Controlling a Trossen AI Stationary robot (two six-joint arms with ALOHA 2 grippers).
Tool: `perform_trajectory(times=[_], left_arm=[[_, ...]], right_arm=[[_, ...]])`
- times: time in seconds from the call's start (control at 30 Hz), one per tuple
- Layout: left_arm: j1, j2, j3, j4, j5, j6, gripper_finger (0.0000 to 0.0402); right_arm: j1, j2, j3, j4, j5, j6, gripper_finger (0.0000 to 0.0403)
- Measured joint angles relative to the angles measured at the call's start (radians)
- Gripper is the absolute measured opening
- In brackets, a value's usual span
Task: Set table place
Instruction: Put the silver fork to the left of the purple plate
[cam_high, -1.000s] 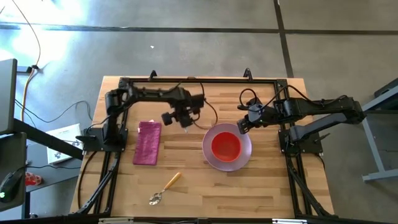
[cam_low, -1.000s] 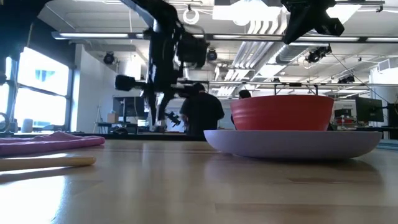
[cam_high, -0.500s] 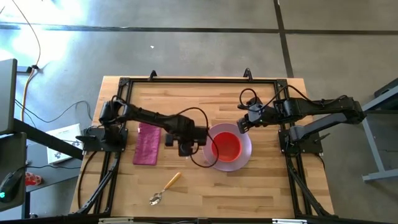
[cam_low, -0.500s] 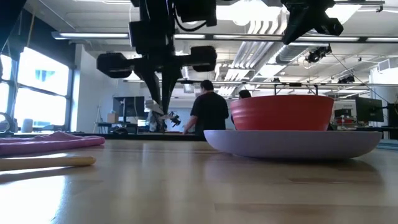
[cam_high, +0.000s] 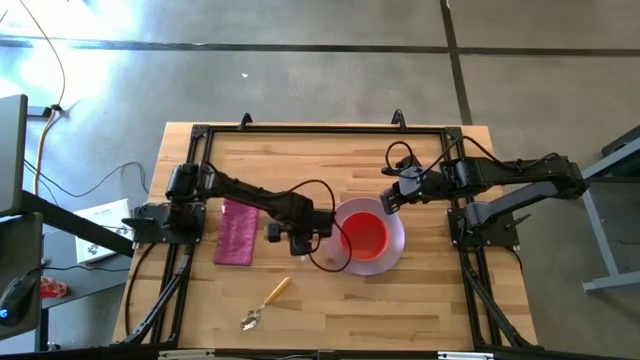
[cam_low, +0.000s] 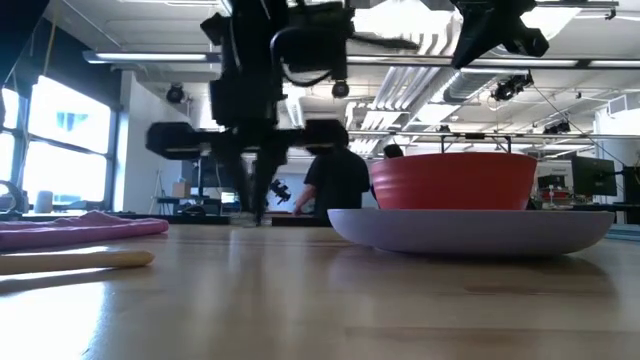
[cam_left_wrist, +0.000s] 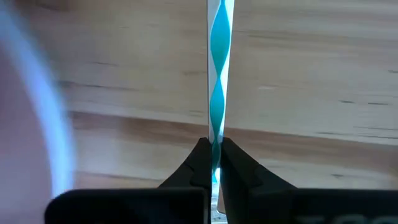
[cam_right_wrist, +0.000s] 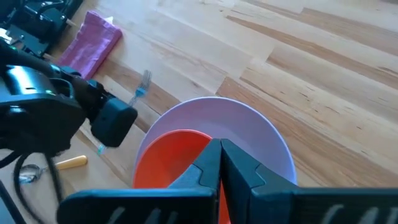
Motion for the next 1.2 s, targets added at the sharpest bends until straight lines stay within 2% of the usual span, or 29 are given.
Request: perform_trajectory(times=[0.3,0.77,1.2], left_arm=[[0.0,0.0,-0.05,0.096,-0.002,-0.046,0.0],[-0.002,0.0,-0.05,0.105,-0.036,0.105,0.0],[-0.002,0.0,-0.05,0.138,-0.033,0.078,0.0]], right_arm=[[0.0,0.0,0.0,0.003,-0.001,-0.02,0.0],[0.0,0.0,0.0,0.01,-0.003,-0.015,0.0],[0.0,0.0,0.0,0.015,-0.003,-0.009,0.0]])
